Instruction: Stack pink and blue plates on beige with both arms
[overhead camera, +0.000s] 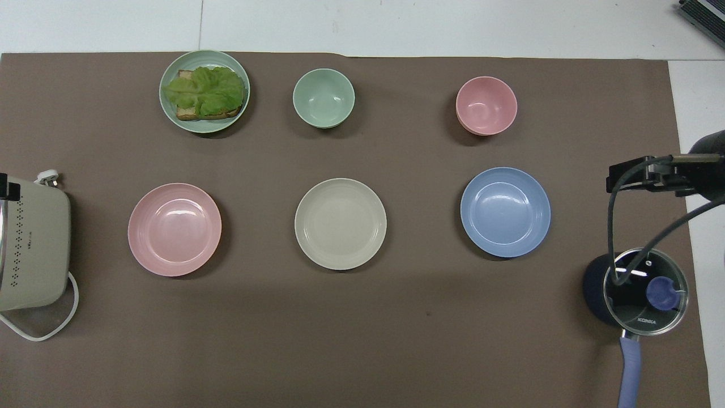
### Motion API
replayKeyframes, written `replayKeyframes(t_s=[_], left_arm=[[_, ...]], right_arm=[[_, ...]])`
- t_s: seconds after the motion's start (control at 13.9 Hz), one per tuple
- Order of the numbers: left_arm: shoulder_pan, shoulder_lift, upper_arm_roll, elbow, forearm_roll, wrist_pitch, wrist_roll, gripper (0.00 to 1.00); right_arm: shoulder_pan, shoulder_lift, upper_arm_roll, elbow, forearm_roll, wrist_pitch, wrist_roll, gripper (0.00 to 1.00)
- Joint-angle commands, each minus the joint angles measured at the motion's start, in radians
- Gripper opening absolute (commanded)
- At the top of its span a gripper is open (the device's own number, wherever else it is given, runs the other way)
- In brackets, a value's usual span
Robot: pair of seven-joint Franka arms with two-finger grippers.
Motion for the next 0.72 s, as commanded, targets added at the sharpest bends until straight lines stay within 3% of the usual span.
replayKeyframes(t_s=[0.0, 0.65], left_arm=[[-0.013, -0.004, 0.010, 0.003, 0.016, -0.016, 0.002, 1.00], [-0.013, -0.004, 0.010, 0.003, 0.017, -0.016, 0.002, 1.00]], right_arm=[[-0.011, 0.005, 0.004, 0.007, 0.000, -0.019, -0.014, 1.00], [-0.014, 0.005, -0.003, 0.009, 0.006, -0.019, -0.010, 1.00]])
